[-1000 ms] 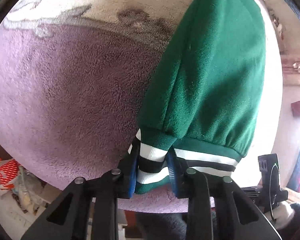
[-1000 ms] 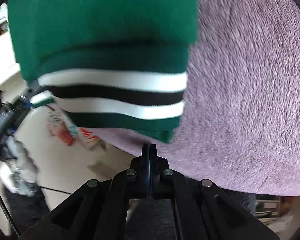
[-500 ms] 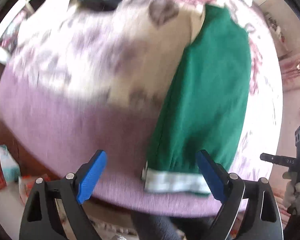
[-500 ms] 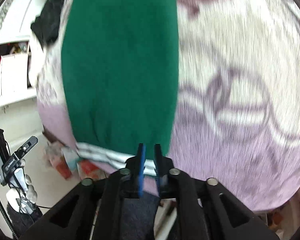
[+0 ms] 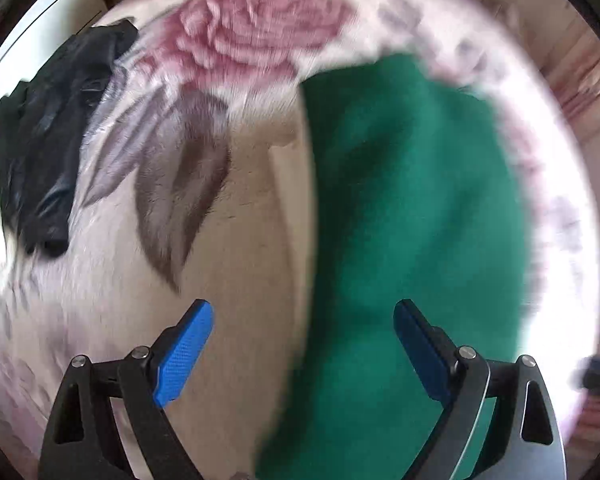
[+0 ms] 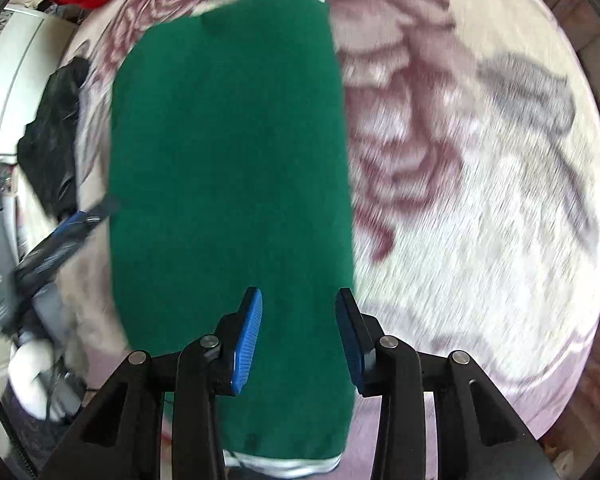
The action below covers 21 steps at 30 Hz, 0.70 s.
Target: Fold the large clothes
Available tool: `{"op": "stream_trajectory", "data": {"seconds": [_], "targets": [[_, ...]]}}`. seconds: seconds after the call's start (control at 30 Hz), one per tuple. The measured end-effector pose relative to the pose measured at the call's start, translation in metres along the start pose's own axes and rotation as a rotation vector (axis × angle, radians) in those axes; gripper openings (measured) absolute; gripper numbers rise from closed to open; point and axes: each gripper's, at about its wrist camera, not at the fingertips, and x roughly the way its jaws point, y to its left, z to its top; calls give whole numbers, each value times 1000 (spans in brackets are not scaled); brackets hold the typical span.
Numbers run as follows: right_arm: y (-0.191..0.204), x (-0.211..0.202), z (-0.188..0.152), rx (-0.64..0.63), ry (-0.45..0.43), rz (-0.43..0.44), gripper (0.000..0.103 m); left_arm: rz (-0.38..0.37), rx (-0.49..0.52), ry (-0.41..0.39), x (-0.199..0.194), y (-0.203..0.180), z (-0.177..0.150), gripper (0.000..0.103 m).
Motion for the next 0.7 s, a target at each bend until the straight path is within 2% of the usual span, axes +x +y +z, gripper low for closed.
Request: {"op": "stream_trajectory", "data": {"seconds": [0.03, 0.07, 0.13, 0.17, 0.27, 0.3, 0.37, 0.43, 0.5, 0.57, 0.6, 0.7], "targets": [[-1, -2, 10, 4, -10, -19, 40, -14, -7, 43, 24, 7, 3, 103], [0, -2, 16, 9, -16, -29, 40, -65, -38, 85, 44, 19, 4, 103], [-4, -1, 28, 22, -21, -30, 40, -162, -105, 129, 54, 39, 5, 103], [-6, -2, 33, 27, -22, -22, 40, -182, -124, 127, 49, 46, 4, 103], [-13, -2, 59, 47, -41, 14, 40, -158, -96, 70, 16, 44, 6, 103], [-15, -1, 68, 54, -50, 34, 40, -180, -99, 41, 4, 43, 10, 103], [-16, -2, 93, 65, -79, 89, 40, -209, -107, -9, -14, 38, 25, 103], [-15, -1, 121, 68, -114, 154, 40, -229, -94, -47, -22, 25, 55, 103], [-11, 4, 148, 71, -146, 208, 40, -177, -74, -65, -11, 13, 85, 103], [-7, 14, 176, 77, -152, 250, 40, -95, -52, -33, 13, 8, 112, 103], [-5, 25, 191, 86, -139, 269, 39, -78, -47, -14, 23, 9, 115, 103], [0, 62, 226, 104, -75, 233, 39, -35, -34, 30, 54, 20, 124, 103]]}}
